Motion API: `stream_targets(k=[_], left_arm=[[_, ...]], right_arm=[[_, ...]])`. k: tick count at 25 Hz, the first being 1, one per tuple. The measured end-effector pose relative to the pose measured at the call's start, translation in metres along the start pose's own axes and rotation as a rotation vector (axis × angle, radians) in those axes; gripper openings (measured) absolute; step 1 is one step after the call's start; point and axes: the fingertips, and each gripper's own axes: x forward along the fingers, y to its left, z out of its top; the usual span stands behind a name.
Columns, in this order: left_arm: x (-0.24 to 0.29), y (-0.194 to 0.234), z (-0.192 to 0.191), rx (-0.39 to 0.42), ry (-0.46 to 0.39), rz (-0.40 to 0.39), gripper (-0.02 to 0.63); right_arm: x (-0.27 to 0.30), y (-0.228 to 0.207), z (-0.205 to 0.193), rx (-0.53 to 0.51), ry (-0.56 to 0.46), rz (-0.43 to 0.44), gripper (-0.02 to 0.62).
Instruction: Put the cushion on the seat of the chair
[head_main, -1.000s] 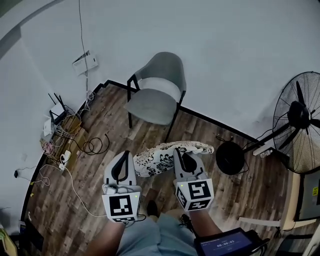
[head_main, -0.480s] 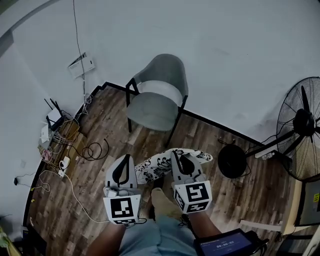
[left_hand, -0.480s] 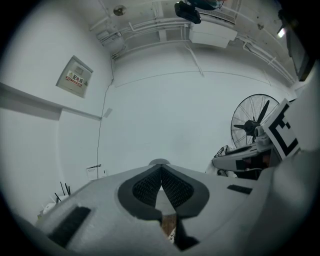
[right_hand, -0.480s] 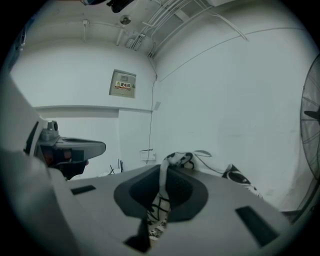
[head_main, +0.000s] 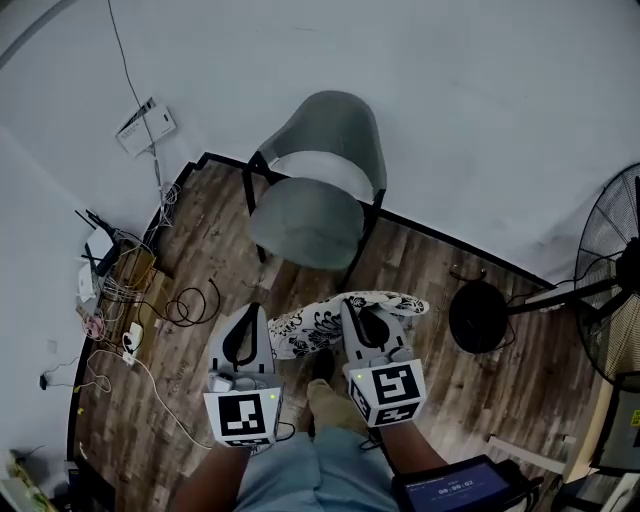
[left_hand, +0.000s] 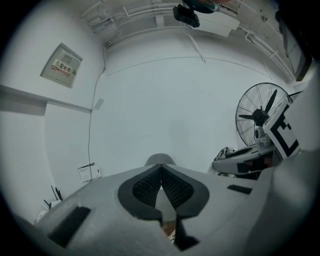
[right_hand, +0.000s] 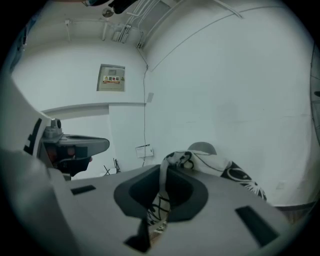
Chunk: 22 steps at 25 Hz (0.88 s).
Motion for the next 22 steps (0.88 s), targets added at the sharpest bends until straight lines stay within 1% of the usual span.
stream_targets(k=[5,7,10,15,19,22], left_arm=[[0.066,0.01,0.0,0.039,0.036,-0.025,0.009],[0.09,0.009,0.008,0.054,0.039,-0.042,0.009],[0.118,0.009,0.027,0.037,0.026,-0.055,0.009],[0.147,0.027,0.04,0.058,-0.003,-0.052,0.009],[0.164,0.048,0.04,0.035,-0.004,-0.05,0.009],[0.18,0.062,0.036,0.014,-0.002,-0.063,0.009]], right_arm=[[0.056,-0.028,0.007,0.046,0.012,0.024,0.021],[0.075,-0.037,0.013,0.058,0.014,0.039,0.021],[0.099,-0.047,0.029,0.042,0.003,0.052,0.021],[0.128,-0.051,0.056,0.025,-0.019,0.065,0.021],[0.148,-0.048,0.065,0.015,-0.015,0.054,0.021],[0.164,-0.047,0.066,0.006,-0.008,0.034,0.021]])
